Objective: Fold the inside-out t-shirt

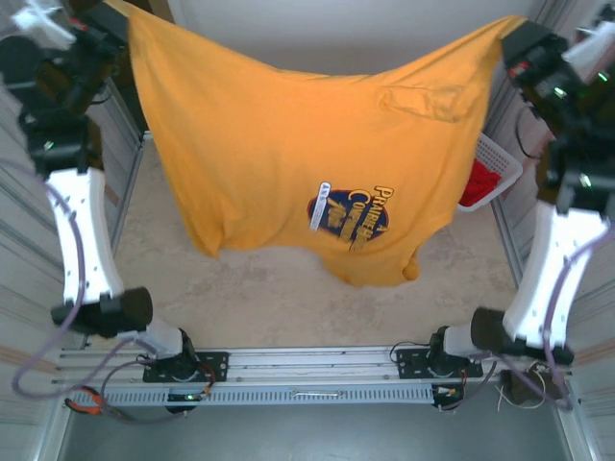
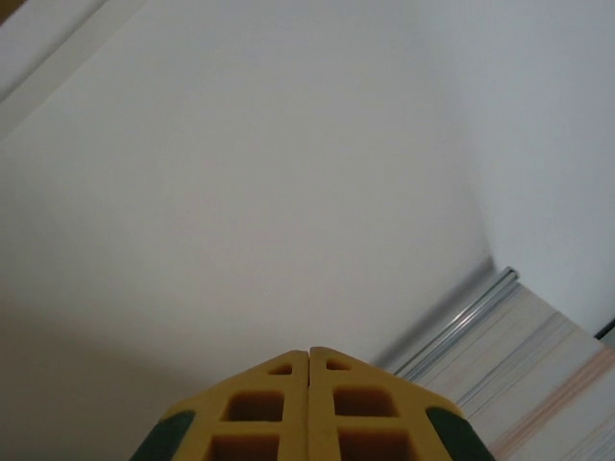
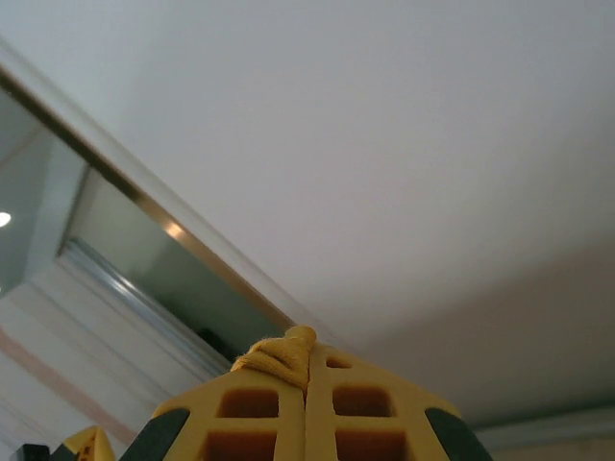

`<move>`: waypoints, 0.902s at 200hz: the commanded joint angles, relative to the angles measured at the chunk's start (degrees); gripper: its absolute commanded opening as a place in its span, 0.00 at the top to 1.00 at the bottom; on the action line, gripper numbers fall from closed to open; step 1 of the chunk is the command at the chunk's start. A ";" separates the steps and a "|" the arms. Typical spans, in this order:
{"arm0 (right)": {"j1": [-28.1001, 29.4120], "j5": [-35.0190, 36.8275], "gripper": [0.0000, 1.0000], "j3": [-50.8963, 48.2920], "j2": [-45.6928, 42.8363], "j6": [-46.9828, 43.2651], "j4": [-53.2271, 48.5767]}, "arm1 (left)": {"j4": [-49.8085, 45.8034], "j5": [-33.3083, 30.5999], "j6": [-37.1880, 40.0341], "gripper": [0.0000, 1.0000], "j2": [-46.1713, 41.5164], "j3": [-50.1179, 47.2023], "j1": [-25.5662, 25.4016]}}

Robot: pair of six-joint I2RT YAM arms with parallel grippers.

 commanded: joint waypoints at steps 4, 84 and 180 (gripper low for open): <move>1.41 0.61 1.00 6.69 10.67 -1.02 -6.61 | -5.37 2.73 -3.30 1.00 11.79 3.93 -1.24; -2.73 -3.86 1.00 19.12 12.02 7.63 -2.84 | -8.23 -0.52 -5.06 1.00 13.72 23.50 -0.60; -1.21 -3.44 1.00 -5.66 -6.41 3.89 1.36 | -2.23 0.28 0.76 1.00 -2.60 -5.22 -0.49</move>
